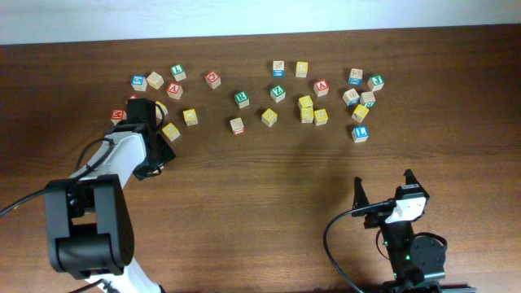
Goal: Spell out ICRA
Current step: 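Lower the left gripper and grasp the red I block, then carry the I block to the open table center and set it down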
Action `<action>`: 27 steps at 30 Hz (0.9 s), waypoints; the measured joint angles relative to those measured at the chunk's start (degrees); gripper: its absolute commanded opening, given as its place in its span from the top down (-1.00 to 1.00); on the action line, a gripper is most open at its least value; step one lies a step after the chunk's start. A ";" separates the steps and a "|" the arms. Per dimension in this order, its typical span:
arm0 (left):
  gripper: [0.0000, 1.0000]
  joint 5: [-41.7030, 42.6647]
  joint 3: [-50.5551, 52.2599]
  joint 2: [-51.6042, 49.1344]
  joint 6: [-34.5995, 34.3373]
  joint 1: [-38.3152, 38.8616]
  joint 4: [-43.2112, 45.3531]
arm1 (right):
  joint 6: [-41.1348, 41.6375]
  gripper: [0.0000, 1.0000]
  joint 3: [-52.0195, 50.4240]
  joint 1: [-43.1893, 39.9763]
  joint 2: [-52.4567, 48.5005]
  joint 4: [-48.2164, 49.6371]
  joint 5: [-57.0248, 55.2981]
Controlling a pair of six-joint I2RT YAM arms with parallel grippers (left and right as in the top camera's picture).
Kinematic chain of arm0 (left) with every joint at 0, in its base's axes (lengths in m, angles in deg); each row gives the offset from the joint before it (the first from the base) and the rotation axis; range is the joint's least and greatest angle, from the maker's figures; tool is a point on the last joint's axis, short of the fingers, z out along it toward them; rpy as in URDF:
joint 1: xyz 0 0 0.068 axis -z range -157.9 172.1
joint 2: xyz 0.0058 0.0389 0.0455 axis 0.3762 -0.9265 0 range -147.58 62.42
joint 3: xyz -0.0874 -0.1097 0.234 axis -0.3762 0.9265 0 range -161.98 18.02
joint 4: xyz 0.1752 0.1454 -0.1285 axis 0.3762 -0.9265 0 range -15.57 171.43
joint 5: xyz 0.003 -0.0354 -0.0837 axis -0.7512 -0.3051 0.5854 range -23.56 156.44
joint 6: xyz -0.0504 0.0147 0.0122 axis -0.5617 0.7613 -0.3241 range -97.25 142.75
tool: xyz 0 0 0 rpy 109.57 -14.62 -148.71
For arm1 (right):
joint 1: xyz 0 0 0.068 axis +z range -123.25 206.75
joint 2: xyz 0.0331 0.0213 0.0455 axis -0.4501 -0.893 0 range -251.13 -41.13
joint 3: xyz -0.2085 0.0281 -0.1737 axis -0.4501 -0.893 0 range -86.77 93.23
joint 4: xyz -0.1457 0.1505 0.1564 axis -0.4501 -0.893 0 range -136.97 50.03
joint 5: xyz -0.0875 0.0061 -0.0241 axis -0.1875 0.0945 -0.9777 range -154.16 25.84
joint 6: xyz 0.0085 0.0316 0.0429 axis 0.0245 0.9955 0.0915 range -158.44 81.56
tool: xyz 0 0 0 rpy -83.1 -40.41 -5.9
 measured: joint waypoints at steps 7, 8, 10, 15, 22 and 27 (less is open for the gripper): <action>0.34 0.00 0.02 -0.13 0.39 0.02 0.52 | -0.02 -0.97 0.00 0.00 0.00 0.00 0.00; 0.36 0.02 0.02 -0.13 0.35 0.02 0.52 | -0.04 -0.97 0.00 0.00 0.00 0.00 0.00; 0.42 0.00 0.02 -0.13 0.39 0.02 0.50 | -0.02 -0.97 0.00 0.00 0.00 0.00 0.00; 0.47 0.31 -0.13 -0.13 0.39 0.00 -0.20 | -0.02 -0.97 0.00 0.00 0.00 0.00 0.00; 0.49 6.21 -0.87 2.25 5.62 0.00 -3.04 | 0.00 -0.97 0.00 0.00 0.00 -0.02 0.00; 0.48 16.68 -1.40 11.21 7.28 3.23 -5.90 | -0.04 -0.97 0.00 0.00 0.00 0.00 0.00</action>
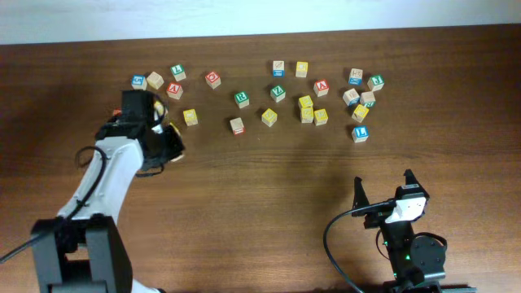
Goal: Spell out ICRA
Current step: 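Carry the I block to the open table center and set it down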
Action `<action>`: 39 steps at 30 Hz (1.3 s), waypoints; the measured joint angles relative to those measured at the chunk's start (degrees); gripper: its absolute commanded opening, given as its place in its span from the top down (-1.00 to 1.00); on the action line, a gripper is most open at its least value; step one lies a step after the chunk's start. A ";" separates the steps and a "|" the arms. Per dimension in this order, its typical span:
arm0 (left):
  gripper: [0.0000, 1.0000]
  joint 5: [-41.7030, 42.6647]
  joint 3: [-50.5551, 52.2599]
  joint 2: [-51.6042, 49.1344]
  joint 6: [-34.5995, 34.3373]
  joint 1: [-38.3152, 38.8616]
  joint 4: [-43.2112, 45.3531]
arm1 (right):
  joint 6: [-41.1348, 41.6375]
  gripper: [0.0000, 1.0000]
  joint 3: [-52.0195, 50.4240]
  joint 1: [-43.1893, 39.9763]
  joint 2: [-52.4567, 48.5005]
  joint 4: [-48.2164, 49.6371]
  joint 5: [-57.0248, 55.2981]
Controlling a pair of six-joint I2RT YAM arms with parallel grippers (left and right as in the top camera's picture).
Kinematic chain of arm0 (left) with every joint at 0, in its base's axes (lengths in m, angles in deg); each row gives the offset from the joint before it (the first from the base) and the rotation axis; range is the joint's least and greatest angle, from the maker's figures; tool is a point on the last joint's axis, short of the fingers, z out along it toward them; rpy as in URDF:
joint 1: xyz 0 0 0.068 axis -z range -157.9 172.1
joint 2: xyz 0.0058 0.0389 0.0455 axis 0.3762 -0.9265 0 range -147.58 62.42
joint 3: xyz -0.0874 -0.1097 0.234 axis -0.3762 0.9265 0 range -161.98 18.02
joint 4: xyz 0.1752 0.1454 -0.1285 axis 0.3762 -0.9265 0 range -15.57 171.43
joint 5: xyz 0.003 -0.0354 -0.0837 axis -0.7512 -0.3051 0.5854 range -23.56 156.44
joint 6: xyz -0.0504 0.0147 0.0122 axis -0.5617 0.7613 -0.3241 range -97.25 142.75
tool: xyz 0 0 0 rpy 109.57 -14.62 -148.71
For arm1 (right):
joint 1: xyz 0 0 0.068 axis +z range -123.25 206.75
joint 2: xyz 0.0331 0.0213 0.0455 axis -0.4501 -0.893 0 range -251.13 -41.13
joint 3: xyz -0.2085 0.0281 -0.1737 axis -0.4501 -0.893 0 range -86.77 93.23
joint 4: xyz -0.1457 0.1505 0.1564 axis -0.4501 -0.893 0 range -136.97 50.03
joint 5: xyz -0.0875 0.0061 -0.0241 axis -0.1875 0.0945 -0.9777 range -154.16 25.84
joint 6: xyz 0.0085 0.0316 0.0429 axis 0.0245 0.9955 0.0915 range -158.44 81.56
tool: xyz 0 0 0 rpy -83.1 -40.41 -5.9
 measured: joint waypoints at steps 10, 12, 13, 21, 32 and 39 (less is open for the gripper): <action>0.46 -3.56 -0.11 0.04 -5.25 23.58 3.80 | 0.04 -0.97 0.00 0.00 0.00 0.00 0.00; 0.46 -5.88 -0.09 -0.17 -5.90 26.99 6.64 | 0.02 -0.97 0.00 0.00 0.00 0.00 0.02; 0.46 -6.56 -0.11 -0.70 -5.99 28.06 8.44 | 0.00 -0.97 0.00 0.00 -0.02 0.00 0.00; 0.38 -14.56 -0.26 -10.16 -10.01 31.93 11.34 | 0.07 -0.97 0.00 0.00 0.00 0.00 0.00; 0.36 -17.09 -0.26 -10.34 -11.52 31.93 11.28 | 0.02 -0.97 0.00 0.00 0.00 0.00 0.00; -0.12 -17.57 -3.65 -11.13 -10.62 31.65 7.78 | 0.04 -0.97 0.00 0.00 0.00 0.00 0.00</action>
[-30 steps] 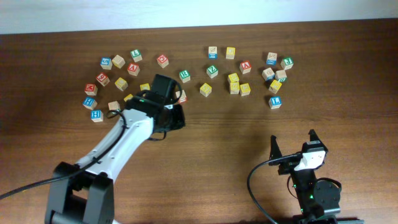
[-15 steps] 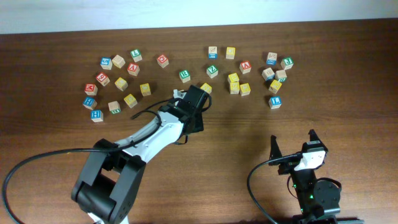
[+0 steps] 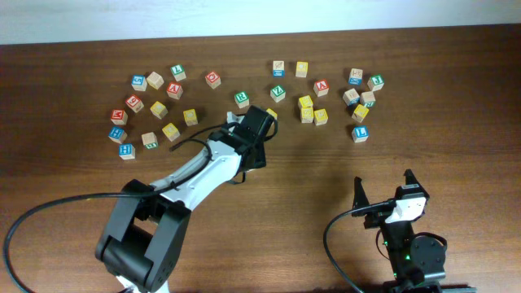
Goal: Spell out ICRA
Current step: 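Carry the I block to the open table center and set it down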
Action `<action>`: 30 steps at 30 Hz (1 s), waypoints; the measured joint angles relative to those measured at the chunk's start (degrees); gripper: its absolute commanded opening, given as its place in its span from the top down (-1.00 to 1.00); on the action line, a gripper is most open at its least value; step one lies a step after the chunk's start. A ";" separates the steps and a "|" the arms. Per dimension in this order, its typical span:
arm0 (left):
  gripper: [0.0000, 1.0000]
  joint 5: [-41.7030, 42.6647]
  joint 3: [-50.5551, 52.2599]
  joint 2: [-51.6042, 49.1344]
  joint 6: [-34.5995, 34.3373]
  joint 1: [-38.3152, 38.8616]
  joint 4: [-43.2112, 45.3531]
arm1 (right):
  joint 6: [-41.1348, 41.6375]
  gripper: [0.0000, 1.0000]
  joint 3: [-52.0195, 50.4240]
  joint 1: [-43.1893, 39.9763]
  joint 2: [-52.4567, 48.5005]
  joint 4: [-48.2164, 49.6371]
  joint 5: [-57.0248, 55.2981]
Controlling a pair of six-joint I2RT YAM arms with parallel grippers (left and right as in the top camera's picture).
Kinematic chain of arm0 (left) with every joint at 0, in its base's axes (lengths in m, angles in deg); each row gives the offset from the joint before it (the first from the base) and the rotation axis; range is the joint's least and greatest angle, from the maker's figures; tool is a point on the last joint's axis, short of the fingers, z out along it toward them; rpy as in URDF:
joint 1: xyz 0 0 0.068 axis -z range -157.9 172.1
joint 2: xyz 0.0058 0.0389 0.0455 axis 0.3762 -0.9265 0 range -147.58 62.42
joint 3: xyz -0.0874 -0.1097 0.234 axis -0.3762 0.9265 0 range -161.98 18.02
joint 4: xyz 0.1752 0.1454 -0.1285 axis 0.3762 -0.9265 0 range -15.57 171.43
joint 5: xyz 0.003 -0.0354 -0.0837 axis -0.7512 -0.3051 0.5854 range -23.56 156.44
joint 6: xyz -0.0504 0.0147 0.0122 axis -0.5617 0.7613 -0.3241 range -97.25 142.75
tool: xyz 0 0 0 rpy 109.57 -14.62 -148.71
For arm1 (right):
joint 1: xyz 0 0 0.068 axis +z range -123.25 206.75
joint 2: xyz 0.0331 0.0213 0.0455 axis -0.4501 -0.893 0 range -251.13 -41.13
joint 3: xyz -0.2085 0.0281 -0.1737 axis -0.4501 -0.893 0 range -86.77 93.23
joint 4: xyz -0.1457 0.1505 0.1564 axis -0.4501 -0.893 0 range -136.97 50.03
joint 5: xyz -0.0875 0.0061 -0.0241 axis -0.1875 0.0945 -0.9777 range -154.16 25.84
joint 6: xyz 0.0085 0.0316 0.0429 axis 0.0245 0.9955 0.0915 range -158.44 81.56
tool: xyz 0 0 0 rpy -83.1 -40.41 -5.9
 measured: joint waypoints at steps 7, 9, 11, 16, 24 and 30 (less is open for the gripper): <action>-0.11 2.45 -2.14 0.00 0.46 -0.04 -1.11 | -0.02 -0.97 0.00 0.00 0.00 0.00 0.00; -0.08 5.55 -2.47 0.00 0.28 -0.04 -2.05 | -0.02 -0.97 0.00 0.00 0.00 0.00 0.00; -0.08 6.34 -2.58 -0.33 -0.98 0.11 -3.45 | 0.00 -0.97 0.00 0.00 0.00 0.00 0.00; 0.00 6.86 -2.58 -4.22 -5.33 0.07 -3.63 | 0.00 -0.97 0.00 0.00 0.00 0.00 0.00; 0.41 5.99 -2.58 -4.52 -6.67 -0.04 -3.02 | -0.04 -0.97 0.00 0.00 0.00 0.00 0.00; 0.42 3.23 -2.58 -4.52 -6.38 -0.11 -3.06 | 0.00 -0.97 0.00 0.00 0.00 0.00 0.00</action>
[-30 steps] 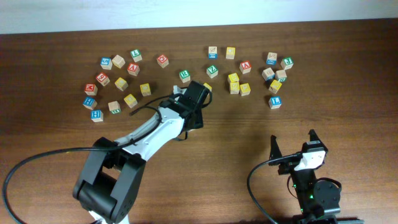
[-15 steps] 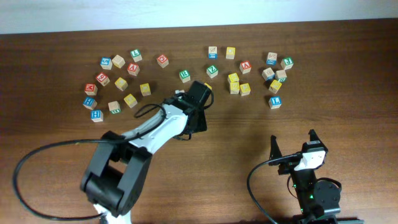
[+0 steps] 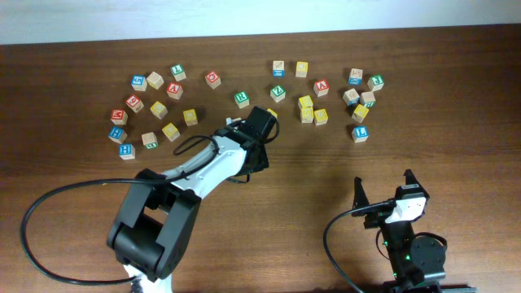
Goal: Spell out ICRA
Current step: 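Carry the I block to the open table center and set it down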
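Observation:
Letter blocks lie scattered along the far half of the table (image 3: 269, 195). My left gripper (image 3: 260, 129) hangs over the middle of the row. It covers most of a yellow block (image 3: 273, 113), and a tan block (image 3: 231, 123) peeks out at its left side. The wrist hides its fingers, so I cannot tell whether they are open or shut. A green block (image 3: 242, 98) sits just beyond it. My right gripper (image 3: 383, 186) rests near the front right, open and holding nothing, far from all the blocks.
A left cluster holds a blue block (image 3: 126, 150), red blocks (image 3: 119, 116) and yellow ones (image 3: 171, 131). A right cluster includes a blue block (image 3: 360, 133) and a yellow stack (image 3: 306, 108). A black cable (image 3: 49, 212) loops at the front left.
My left gripper has shifted slightly farther and to the right, now covering more of the yellow block. The blocks and the right arm have not moved.
My left gripper was first over the left cluster, hiding several blocks, and stayed there at the second moment. By 1.0 s ago it was at the middle of the row beside the tan and yellow blocks, where it remains. The right arm stayed parked.

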Action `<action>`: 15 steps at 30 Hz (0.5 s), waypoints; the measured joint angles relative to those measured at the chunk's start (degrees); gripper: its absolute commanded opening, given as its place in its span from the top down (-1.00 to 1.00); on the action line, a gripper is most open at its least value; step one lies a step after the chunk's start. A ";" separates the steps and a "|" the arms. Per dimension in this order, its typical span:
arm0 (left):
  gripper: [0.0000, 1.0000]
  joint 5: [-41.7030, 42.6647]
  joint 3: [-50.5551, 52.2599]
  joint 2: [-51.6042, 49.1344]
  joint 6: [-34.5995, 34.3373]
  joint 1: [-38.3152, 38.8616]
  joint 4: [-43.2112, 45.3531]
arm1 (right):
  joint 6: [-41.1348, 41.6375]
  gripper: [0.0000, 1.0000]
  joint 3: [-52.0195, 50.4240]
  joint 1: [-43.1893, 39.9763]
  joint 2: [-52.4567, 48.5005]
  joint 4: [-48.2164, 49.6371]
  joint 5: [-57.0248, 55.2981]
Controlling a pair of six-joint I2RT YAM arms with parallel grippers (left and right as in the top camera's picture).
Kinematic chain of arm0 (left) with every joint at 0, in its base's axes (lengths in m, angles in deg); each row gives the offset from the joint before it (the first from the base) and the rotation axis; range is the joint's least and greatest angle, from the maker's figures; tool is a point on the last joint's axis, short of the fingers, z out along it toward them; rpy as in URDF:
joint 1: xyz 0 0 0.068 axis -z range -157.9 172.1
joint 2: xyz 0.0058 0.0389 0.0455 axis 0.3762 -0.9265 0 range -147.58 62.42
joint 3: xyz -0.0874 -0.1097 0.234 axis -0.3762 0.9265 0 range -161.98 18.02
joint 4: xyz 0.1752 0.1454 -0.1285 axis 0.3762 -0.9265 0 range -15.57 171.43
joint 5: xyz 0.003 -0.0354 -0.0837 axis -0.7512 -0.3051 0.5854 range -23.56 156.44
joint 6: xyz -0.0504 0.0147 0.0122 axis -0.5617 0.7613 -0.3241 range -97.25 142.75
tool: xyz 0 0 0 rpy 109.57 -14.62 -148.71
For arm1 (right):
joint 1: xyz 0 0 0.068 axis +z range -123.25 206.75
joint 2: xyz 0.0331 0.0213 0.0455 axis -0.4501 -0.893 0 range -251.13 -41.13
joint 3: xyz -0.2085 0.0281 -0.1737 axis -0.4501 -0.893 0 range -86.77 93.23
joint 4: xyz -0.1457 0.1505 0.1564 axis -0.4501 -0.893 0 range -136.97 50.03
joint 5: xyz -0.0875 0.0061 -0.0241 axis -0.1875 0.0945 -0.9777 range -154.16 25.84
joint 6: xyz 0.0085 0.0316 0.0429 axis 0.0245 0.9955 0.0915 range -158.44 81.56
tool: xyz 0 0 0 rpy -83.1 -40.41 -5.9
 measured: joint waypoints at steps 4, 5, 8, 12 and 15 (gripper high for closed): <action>0.46 -0.63 0.00 0.00 3.45 -1.20 -1.07 | 0.02 -0.97 0.00 0.00 0.00 0.00 0.00; 0.46 -0.63 -0.04 0.00 4.85 -1.66 -1.51 | -0.04 -0.97 0.00 0.00 0.00 0.00 0.00; 0.46 -0.52 -0.31 0.00 10.34 -2.93 -3.17 | -0.02 -0.97 0.00 0.00 0.00 0.00 0.00; 0.45 2.69 -0.44 0.00 18.40 -3.98 -3.67 | -0.04 -0.97 0.00 0.00 0.00 0.00 0.00; 0.46 4.35 -0.63 0.00 21.05 -4.02 -5.29 | 0.00 -0.97 0.00 0.00 0.00 0.00 0.00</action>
